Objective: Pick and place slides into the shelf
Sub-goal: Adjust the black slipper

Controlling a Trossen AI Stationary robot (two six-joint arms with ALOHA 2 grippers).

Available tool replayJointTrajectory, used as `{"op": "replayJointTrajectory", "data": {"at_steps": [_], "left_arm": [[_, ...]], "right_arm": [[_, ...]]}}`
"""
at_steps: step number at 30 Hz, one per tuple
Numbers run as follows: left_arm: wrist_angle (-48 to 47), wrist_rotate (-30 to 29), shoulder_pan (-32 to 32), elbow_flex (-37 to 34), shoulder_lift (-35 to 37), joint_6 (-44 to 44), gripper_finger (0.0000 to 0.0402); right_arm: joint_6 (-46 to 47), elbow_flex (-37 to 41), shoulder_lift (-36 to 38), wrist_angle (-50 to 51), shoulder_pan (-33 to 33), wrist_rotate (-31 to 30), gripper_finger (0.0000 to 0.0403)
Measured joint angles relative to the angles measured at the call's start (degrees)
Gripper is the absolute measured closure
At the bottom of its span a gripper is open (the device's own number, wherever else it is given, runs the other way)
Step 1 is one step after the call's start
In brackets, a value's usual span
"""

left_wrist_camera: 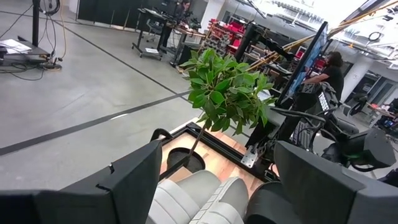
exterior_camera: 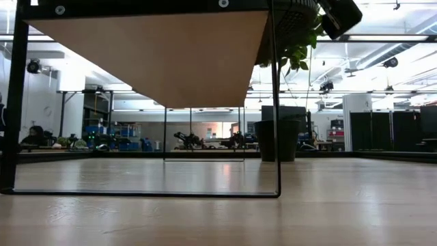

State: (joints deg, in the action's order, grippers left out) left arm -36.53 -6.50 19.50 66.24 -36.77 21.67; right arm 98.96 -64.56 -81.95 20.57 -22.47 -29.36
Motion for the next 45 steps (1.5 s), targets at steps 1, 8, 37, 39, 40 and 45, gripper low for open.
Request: {"op": "replayJointTrajectory", "data": {"at_steps": [1,8,37,39,40,45], "left_arm": [[0.02,0.0,-0.01,0.0,0.0,0.0,0.0107],[0.0,0.0,0.01,0.0,-0.13,-0.02,0.0107],[0.02,0.0,0.01,0.0,0.09,0.0,0.0107],[0.02,0.0,0.01,0.0,0.1,0.0,0.0107],[0.02,0.0,-0.01,0.0,0.07,-0.02,0.0107],[0.02,0.0,-0.01,0.0,0.07,-0.02,0.0107]], "right_arm": [[0.04,-0.33,0.0,0.05,-0.01,0.01,0.039],[-0.02,-1.01,-0.01,0.19,-0.16,0.23,0.039],[2.15,-0.83,-1.86,-0.3,-0.51,8.56,0.039],[1.31,-0.81,-1.44,-0.44,-0.51,8.61,0.0389],[1.08,-0.81,-1.23,-0.43,-0.51,8.62,0.0385],[1.05,-0.76,-1.03,-0.21,-0.6,9.11,0.0342]]}}
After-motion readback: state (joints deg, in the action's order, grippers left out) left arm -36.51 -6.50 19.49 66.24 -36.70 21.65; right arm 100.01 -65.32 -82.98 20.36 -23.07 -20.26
